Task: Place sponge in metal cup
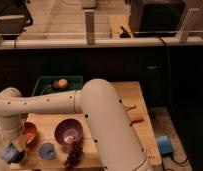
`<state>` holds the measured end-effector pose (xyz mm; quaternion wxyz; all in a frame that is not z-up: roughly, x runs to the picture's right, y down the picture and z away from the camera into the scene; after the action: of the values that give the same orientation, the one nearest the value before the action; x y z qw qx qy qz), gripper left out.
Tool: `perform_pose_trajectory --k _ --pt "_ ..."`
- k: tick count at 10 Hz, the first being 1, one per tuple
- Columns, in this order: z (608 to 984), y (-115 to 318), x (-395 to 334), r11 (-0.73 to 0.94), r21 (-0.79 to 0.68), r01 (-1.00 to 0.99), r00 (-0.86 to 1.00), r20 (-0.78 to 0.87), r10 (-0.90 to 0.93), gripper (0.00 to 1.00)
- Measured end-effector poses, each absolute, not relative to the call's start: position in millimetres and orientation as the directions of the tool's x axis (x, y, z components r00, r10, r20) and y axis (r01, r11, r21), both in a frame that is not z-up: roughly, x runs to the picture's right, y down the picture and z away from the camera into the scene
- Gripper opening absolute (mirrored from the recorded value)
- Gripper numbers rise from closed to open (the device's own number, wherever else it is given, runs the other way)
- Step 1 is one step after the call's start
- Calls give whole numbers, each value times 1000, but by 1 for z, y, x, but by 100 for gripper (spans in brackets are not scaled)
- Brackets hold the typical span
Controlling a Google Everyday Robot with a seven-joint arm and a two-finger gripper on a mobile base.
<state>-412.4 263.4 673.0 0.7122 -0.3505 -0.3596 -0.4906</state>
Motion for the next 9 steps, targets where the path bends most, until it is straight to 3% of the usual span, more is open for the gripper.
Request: perform_pose_trajectory --k 2,9 --pt "668 267 -411 261 -135 956 244 859 -450 6" --pt "672 272 -413 244 -130 961 235 849 -473 74"
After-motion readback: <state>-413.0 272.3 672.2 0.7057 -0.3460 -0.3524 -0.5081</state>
